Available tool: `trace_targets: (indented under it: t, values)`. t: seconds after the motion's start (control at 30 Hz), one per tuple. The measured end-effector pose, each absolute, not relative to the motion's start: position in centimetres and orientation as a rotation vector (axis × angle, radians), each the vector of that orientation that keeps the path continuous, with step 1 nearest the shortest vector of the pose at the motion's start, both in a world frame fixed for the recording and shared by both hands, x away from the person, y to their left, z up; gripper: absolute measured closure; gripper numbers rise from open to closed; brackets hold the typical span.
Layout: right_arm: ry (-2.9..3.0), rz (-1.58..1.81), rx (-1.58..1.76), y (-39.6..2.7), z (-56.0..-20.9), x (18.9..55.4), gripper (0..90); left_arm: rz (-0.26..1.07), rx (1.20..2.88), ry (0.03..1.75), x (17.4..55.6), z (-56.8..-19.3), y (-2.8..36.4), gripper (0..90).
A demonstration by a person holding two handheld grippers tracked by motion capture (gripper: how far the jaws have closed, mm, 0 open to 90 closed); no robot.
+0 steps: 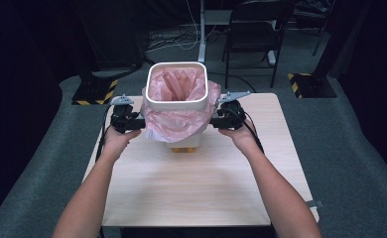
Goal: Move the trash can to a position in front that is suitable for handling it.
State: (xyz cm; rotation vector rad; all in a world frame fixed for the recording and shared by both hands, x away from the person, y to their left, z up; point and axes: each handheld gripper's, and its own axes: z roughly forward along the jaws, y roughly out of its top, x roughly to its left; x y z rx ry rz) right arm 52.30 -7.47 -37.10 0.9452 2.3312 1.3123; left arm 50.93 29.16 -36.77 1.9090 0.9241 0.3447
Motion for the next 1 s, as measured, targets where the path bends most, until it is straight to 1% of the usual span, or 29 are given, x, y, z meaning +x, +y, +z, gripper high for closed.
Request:
trace_targets:
  t: [0.47, 1.0]
  values:
    - [2.319, 1.314, 0.926, -8.2, -36.7, 50.6, 52.6, 0.343, 1.896, 0.871, 49.2, -35.5, 28.7, 53.7]
    - [2.311, 1.276, 0.870, -8.9, -35.7, 47.9, 52.5, 0.333, 1.876, 0.832, 47.1, -35.3, 28.3, 53.7]
